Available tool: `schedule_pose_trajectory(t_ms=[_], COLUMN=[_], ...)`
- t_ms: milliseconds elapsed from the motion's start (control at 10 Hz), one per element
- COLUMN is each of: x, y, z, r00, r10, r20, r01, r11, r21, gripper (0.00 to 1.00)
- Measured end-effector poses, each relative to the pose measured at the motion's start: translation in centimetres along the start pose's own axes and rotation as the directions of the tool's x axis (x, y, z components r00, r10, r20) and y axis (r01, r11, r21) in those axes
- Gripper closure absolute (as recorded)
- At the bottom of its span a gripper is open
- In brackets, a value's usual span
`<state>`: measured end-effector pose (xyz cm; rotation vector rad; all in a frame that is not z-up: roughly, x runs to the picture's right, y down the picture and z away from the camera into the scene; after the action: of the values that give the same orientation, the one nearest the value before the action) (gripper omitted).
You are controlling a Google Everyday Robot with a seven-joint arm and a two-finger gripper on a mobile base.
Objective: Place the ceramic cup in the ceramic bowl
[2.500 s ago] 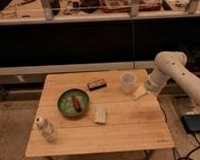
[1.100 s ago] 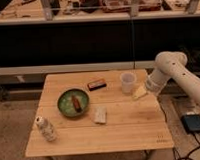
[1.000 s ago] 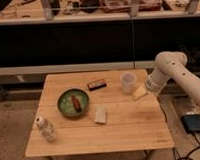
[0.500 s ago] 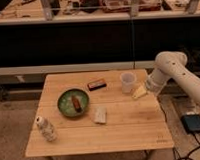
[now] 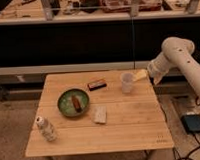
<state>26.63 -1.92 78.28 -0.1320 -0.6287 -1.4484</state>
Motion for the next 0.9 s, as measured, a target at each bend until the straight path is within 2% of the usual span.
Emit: schedule_pose_trajectory(t_ms=[200,400,600,900], x=[2.3,3.5,4.4,5.6], y=[0.8,1.6,2.6,2.9], z=[-0.3,1.8,3.8,7.0], r00=[0.993,0.983,0.975,0.973], r10=[0.098,0.162,0.195,0.200], r20=[-0.060,-0.084,-0.110,-0.114], r01=[-0.097,-0.159,-0.190,-0.197], r11=[0.995,0.986,0.980,0.980], r21=[0.022,0.040,0.057,0.042], gripper=[0.20,0.20,0.20,0.20])
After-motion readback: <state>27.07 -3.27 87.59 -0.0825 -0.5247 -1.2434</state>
